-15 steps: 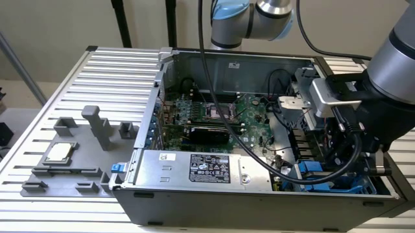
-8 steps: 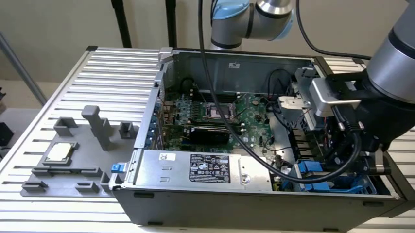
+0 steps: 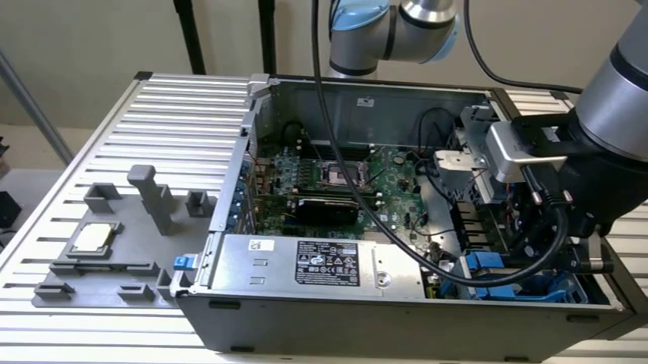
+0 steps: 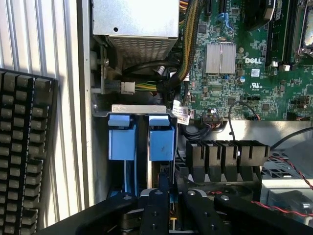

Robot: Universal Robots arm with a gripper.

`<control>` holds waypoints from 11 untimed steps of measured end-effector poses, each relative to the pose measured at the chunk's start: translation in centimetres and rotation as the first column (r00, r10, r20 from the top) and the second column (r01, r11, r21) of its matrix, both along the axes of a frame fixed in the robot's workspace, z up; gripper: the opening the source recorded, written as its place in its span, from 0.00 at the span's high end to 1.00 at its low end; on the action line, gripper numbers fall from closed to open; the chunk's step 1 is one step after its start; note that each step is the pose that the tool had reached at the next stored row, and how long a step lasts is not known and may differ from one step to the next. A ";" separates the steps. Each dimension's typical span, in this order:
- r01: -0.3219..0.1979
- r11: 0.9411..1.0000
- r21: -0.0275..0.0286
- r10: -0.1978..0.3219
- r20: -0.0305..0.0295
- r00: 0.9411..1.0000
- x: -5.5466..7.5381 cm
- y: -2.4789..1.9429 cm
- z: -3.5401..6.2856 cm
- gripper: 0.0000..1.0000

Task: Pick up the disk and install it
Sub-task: 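Insert the second disk wire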

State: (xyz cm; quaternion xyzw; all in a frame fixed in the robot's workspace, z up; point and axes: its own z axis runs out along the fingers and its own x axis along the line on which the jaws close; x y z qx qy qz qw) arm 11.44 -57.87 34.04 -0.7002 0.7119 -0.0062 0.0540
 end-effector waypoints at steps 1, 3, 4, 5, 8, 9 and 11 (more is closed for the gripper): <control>0.000 1.000 0.000 0.000 0.000 1.000 0.0 0.00 0.00 0.84; 0.000 1.000 0.000 0.000 0.000 1.000 0.0 0.00 0.00 0.84; 0.000 1.000 0.000 0.000 0.000 1.000 0.0 0.00 0.01 0.84; 0.000 1.000 0.000 0.000 0.000 1.000 0.0 0.00 0.01 0.84; 0.000 1.000 0.000 0.000 0.000 1.000 0.1 0.00 0.01 0.84; 0.000 1.000 0.000 0.000 0.000 1.000 0.1 0.00 0.01 0.84; 0.000 1.000 0.000 0.000 0.000 1.000 0.2 0.00 0.00 0.84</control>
